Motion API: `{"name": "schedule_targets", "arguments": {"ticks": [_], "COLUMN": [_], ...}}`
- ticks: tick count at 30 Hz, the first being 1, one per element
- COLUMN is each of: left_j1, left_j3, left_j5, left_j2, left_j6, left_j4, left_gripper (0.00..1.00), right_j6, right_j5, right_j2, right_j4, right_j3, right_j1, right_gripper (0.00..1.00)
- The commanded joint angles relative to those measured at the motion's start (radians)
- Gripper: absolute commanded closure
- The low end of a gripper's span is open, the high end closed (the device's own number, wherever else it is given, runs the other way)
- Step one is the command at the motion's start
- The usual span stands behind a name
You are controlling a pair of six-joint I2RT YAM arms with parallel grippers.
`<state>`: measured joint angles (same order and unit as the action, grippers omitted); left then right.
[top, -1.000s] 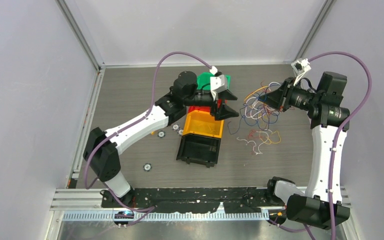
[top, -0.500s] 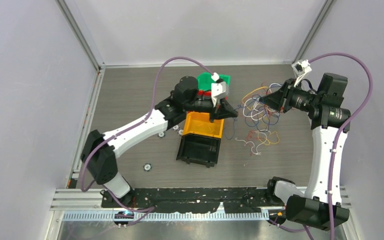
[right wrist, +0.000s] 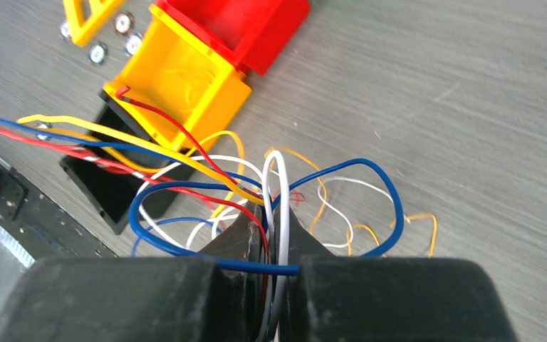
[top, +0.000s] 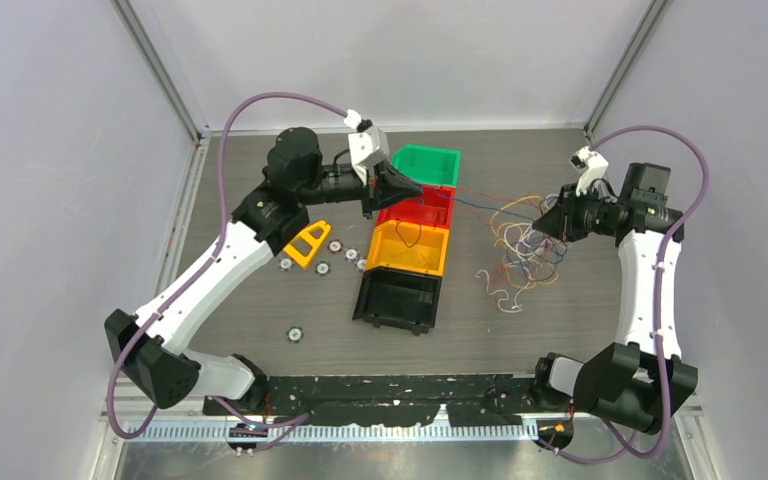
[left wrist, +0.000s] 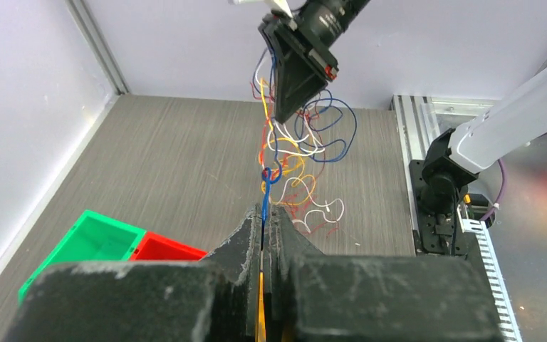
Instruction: Untangle the cables
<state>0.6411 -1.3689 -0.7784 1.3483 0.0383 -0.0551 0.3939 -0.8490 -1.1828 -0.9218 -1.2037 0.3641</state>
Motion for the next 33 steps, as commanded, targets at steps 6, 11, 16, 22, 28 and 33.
{"name": "schedule_targets", "arguments": {"ticks": [6,11,16,22,28,33], "left_j1": [-0.093,-0.107,-0.118,-0.118,-0.119,-0.096], "left_j3": [-0.197,-0.268,-0.359,-0.37,-0.339,-0.194], "left_j5": [0.027,0.065,0.109,0.123,0.103,0.011], "left_j2": [-0.084,-0.095,-0.091,-0.085,-0.073,-0.068], "left_j6": [-0.032,-0.032,-0.076,-0.126,-0.073,0.029], "left_j4": [-0.048,-0.054,-0.034,-0.017,-0.081,-0.174], "left_gripper": [1.0,1.0,1.0,1.0,1.0,0.54], "right_j6": [0.188,0.237,0.274,0.307,0.383,0.4], "right_j5": [0.257,0.27,0.292,0.225,0.156,-0.034], "right_j2": [-0.077,-0.128,-0.172,-0.204,-0.215,-0.174], "right_j4": [0.043,0.043,0.046,-0.003,-0.091,-0.232], "right_j3": [0.084,0.108,0.129,0.117,0.099,0.021], "right_j1": [0.08,0.111,0.129,0.134,0.134,0.134], "right_gripper": [0.91,0.91,0.86,0.77,0.92,0.95]}}
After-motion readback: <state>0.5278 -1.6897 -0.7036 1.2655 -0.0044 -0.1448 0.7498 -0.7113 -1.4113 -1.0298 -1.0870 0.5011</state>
